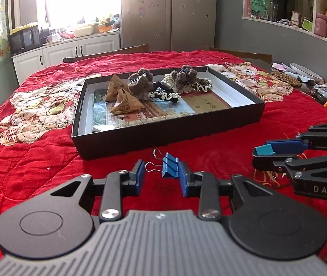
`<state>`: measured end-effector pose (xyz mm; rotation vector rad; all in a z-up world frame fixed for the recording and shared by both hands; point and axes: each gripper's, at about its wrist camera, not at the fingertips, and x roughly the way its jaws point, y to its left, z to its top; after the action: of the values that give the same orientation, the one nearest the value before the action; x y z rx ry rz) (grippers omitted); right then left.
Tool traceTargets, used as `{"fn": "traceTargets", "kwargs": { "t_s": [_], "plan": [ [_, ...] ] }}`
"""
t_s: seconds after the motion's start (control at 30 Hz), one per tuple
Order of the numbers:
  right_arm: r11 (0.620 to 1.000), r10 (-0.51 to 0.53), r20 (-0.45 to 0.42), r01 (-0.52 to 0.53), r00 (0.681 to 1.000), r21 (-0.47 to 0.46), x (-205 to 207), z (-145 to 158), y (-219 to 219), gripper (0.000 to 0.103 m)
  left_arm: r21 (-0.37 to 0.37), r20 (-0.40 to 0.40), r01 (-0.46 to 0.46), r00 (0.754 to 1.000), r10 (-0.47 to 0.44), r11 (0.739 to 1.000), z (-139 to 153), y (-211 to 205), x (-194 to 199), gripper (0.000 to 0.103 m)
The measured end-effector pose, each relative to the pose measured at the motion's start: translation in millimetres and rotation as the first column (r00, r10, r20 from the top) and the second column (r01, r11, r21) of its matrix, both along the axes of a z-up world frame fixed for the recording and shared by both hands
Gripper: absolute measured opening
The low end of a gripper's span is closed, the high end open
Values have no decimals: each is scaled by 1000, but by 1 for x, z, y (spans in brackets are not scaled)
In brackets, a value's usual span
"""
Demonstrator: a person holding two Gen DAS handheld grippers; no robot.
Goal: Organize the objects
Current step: 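Carry both binder clips with both tools over the box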
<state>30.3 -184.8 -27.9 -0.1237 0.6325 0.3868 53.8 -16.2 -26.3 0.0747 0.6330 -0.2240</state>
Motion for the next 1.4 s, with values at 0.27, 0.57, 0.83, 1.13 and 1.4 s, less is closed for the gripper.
{"fn": "traceTargets", "kwargs": {
  "t_s": [0.27,0.57,0.83,1.13,1.4],
  "plan": [
    [1000,0,41,-1,999,26,-6,19,-7,26,-15,34,5,999,-5,1000,15,1,-4,35],
    [1000,-1,92,-1,996,25,-4,38,-8,26,-33,60,-4,998,6,999,29,6,6,35],
    [1000,-10,139,7,990,25,13,53,-7,26,-27,110,-11,994,13,1000,45,5,21,35],
    [999,-24,149,17,989,46,36,62,-7,27,-17,127,-25,991,27,1000,49,1,42,35],
    [998,-52,137,47,989,44,57,59,-8,27,-15,116,-19,993,20,1000,46,-11,63,35]
  ]
}}
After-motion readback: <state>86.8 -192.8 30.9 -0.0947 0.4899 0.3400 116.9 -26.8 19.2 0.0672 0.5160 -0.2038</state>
